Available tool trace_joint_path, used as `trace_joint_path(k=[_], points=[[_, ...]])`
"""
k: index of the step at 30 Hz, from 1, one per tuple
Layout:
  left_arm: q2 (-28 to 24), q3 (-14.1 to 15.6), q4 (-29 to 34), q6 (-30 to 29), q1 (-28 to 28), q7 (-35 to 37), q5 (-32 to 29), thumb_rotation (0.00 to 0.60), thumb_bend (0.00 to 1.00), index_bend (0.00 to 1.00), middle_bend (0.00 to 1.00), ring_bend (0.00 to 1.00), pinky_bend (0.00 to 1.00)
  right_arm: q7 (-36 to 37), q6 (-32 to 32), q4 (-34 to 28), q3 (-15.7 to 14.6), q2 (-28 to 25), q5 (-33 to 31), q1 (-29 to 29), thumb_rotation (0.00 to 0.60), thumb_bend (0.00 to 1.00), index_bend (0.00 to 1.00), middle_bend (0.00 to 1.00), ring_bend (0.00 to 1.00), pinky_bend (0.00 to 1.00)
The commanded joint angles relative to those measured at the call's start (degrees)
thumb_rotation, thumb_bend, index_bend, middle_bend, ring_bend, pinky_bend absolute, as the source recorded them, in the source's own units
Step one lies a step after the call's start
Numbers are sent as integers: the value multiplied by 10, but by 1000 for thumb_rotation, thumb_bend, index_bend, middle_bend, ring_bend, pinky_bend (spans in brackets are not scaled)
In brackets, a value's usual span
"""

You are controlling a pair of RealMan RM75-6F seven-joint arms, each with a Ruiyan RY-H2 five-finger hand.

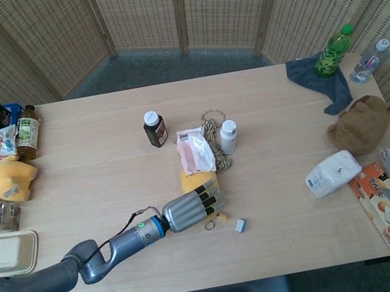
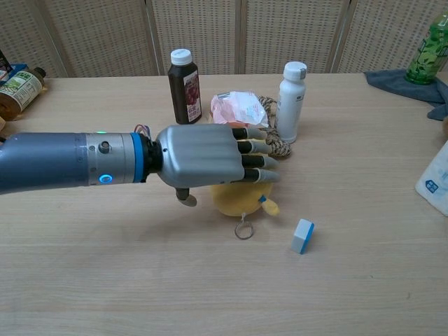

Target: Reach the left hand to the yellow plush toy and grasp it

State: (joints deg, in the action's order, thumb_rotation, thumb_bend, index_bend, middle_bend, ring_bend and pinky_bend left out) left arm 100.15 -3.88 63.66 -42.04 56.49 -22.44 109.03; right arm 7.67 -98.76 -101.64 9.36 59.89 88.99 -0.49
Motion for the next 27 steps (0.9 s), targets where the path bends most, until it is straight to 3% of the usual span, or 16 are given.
trace_joint_path(k=[1, 5, 6, 8, 10, 13, 20, 27], points=[[25, 12, -23, -2, 10, -10, -6, 600, 0, 115, 0, 0, 57, 3, -3, -1, 2, -2, -1, -1, 600, 0, 0, 0, 0, 0], [54, 21, -55, -27, 11, -19, -4, 600, 9, 478, 44, 38, 440, 6, -6, -2, 3, -3, 1, -2, 600, 0, 0, 0, 0, 0], [62, 23, -64, -34, 12, -20, -4, 600, 24, 583, 139, 119, 553, 6, -6, -2, 2, -3, 3, -2, 600, 0, 0, 0, 0, 0], [73, 27, -77, -49, 14, -18, -1, 600, 61, 770, 432, 372, 756, 7, -6, -3, 1, -4, 5, -2, 600, 0, 0, 0, 0, 0], [82, 30, -92, -63, 16, -16, 1, 600, 78, 855, 605, 532, 865, 8, -8, -5, 1, -5, 7, -3, 600, 0, 0, 0, 0, 0], [86, 35, -98, -82, 18, -14, 3, 600, 82, 882, 669, 599, 912, 10, -10, -5, 1, -7, 9, -4, 600, 0, 0, 0, 0, 0], [54, 32, -61, -134, 20, -20, 5, 600, 82, 903, 713, 661, 968, 11, -7, -4, -2, -9, 13, -4, 600, 0, 0, 0, 0, 0], [-31, -9, 64, -184, 19, -44, -12, 600, 82, 903, 714, 660, 968, 2, -7, -6, -6, -5, 17, -4, 600, 0, 0, 0, 0, 0]])
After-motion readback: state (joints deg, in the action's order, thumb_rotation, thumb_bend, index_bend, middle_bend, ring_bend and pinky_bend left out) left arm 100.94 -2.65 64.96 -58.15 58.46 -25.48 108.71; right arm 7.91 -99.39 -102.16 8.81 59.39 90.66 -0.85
